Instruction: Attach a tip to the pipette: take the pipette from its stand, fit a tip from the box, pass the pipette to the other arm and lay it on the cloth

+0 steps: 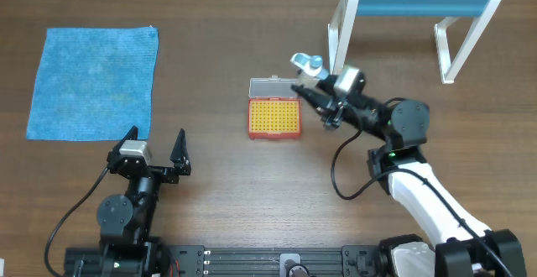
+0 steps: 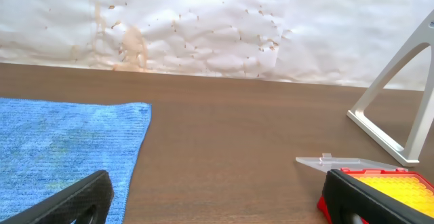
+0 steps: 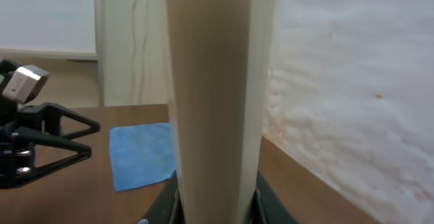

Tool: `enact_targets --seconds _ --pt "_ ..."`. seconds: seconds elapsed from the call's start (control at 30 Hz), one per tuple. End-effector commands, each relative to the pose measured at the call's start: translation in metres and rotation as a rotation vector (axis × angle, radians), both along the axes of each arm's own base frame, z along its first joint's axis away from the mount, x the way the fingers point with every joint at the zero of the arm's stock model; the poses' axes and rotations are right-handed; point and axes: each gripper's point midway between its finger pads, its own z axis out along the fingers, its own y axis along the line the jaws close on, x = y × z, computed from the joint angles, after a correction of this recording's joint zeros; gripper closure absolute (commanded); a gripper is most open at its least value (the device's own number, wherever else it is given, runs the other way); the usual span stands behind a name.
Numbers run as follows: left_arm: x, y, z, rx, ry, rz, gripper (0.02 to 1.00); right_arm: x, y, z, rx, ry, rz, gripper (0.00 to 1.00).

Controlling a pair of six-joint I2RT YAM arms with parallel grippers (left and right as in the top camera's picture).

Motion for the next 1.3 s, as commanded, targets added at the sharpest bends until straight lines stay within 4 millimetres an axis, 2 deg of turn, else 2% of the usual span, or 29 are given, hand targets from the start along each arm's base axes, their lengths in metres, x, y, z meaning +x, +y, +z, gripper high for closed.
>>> enact_targets --seconds 0.03,0.13,0.2,0.27,0.43,0.7,1.13,1.3 --pt "-0.001 -0.002 0.000 0.012 -0.002 -0.016 0.020 0.002 0.022 -0.018 0.018 0.038 0.036 0.917" --pt "-0.001 -0.002 0.000 0.012 -0.003 -0.016 0.020 0.009 0.030 -0.037 0.042 0.073 0.058 0.921" --pt "-0.001 -0.002 0.000 0.012 -0.002 -0.016 0.020 0.017 0.031 -0.058 0.030 0.125 0.049 0.921" --pt "-0.001 -0.002 0.000 0.012 -0.003 -0.016 0.020 0.019 0.032 -0.068 0.023 0.148 0.049 0.921" --pt "-0.001 -0.002 0.000 0.012 -0.002 -0.016 0.023 0.012 0.044 -0.071 0.009 0.119 0.078 0.925" --pt "-0.001 -0.002 0.000 0.012 -0.003 -0.016 0.023 0.009 0.056 -0.086 -0.034 0.082 0.088 0.921" --pt "-0.001 -0.002 0.000 0.012 -0.002 -0.016 0.023 0.017 0.054 -0.092 -0.059 0.064 0.033 0.921" --pt "-0.001 -0.002 0.000 0.012 -0.002 -0.015 0.020 0.022 0.053 -0.101 -0.068 0.081 0.011 0.921"
